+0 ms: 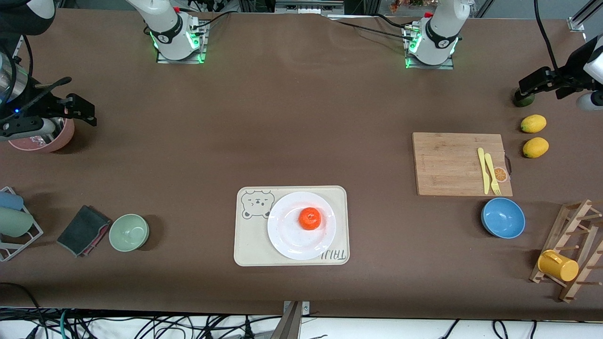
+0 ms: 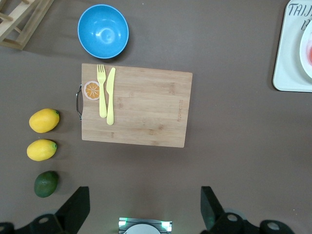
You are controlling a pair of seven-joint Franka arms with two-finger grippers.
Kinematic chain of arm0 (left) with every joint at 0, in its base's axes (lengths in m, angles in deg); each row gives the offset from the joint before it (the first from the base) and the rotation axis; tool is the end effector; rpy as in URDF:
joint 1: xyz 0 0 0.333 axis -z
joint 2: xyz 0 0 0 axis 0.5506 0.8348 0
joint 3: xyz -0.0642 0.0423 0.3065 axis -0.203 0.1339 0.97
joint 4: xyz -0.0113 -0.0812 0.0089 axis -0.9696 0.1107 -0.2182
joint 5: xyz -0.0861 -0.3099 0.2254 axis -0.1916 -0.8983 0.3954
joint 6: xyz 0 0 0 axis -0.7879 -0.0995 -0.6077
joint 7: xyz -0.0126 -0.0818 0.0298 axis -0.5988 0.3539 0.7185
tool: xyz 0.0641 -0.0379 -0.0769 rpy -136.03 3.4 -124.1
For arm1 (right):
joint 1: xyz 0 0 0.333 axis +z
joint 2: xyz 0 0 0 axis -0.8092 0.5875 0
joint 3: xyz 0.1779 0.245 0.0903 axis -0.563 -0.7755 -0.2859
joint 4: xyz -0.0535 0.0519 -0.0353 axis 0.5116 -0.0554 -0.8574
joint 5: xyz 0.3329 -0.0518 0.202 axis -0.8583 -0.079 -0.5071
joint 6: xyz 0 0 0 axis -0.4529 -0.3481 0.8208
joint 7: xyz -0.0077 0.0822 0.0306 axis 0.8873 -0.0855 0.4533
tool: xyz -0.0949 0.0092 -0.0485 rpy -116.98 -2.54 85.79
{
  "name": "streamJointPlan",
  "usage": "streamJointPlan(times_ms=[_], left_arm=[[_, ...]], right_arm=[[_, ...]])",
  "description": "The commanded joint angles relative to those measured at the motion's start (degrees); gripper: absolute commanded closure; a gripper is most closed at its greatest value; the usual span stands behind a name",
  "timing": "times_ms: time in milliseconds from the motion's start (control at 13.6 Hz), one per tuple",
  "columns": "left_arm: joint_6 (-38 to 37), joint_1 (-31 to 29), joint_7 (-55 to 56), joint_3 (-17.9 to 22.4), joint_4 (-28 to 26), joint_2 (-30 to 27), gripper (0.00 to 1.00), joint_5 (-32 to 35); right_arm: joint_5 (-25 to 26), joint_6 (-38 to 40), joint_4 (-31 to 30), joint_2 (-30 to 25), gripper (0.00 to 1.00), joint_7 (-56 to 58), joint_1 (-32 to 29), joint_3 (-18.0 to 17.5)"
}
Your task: Place orange and plate with both arms
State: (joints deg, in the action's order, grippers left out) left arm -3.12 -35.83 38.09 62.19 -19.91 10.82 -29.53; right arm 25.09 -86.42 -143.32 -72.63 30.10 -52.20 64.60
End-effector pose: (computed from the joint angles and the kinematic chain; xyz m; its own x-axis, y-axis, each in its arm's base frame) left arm 0.5216 0.0031 0.6252 0.9894 0.0811 -0.1208 0.0843 -0.9962 0.0221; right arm 0.5642 0.0044 0.5697 0.9818 0.1884 -0.0247 0.1890 -0.9817 0.0215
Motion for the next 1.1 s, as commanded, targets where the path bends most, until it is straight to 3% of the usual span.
streamJointPlan(times_ms=[0, 220, 1029], left_arm=[[-0.59, 0.23, -0.84, -1.46, 1.27, 0.27, 0.0, 1.06], [-0.5, 0.23, -0.84, -1.55, 1.35, 0.27, 0.0, 1.06], [-0.5, 0.32, -0.75, -2.35, 1.35, 0.18, 0.0, 0.97]], right_arm=[[-0.05, 2.87, 1.61, 0.2, 0.0, -0.86, -1.11, -0.95], [-1.64, 5.16, 3.73, 1.26, 0.0, -5.59, -0.85, -1.04], [-1.11, 7.63, 4.44, 1.18, 0.0, -5.43, 0.29, -1.3]])
